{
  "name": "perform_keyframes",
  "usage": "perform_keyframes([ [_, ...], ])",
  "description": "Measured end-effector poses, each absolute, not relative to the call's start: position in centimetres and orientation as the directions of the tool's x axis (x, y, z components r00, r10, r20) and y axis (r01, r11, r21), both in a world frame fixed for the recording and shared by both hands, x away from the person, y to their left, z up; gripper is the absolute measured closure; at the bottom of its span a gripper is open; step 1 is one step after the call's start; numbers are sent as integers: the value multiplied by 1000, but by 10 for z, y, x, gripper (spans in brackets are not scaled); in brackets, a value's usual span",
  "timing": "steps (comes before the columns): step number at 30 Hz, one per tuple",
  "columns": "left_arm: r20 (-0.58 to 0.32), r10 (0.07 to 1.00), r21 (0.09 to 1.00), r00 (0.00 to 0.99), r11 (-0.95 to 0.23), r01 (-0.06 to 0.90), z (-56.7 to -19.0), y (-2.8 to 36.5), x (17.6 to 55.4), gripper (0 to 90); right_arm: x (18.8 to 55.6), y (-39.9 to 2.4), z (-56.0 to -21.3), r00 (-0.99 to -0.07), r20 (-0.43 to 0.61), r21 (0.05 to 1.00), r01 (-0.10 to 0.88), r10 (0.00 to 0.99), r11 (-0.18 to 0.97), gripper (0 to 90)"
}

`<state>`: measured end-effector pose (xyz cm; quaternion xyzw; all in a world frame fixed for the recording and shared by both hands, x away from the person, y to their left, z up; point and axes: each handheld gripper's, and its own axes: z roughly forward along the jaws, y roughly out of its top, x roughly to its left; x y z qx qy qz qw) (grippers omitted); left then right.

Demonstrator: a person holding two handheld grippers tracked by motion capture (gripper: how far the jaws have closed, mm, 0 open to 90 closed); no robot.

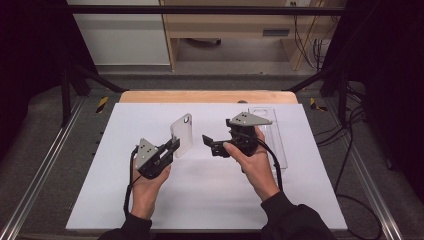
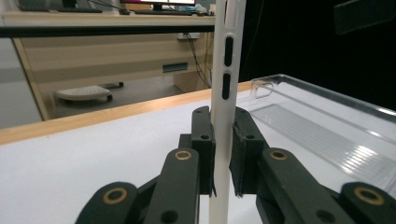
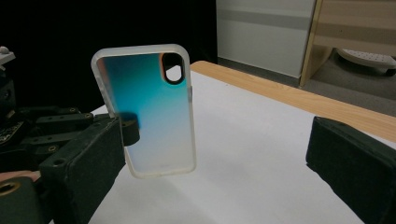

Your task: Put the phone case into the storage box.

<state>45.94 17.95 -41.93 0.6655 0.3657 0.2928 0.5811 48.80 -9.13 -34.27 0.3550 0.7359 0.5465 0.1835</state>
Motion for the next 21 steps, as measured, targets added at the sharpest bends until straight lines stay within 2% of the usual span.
perform_keyframes([
  [9, -110, 807, 980, 581, -9, 197, -426, 180, 461, 810, 489, -80, -349, -684, 127, 934, 326, 718, 144, 56],
  [21, -136, 789, 976, 600, 3, 218, -429, 174, 461, 810, 492, -59, -360, -665, 124, 932, 333, 737, 143, 66],
])
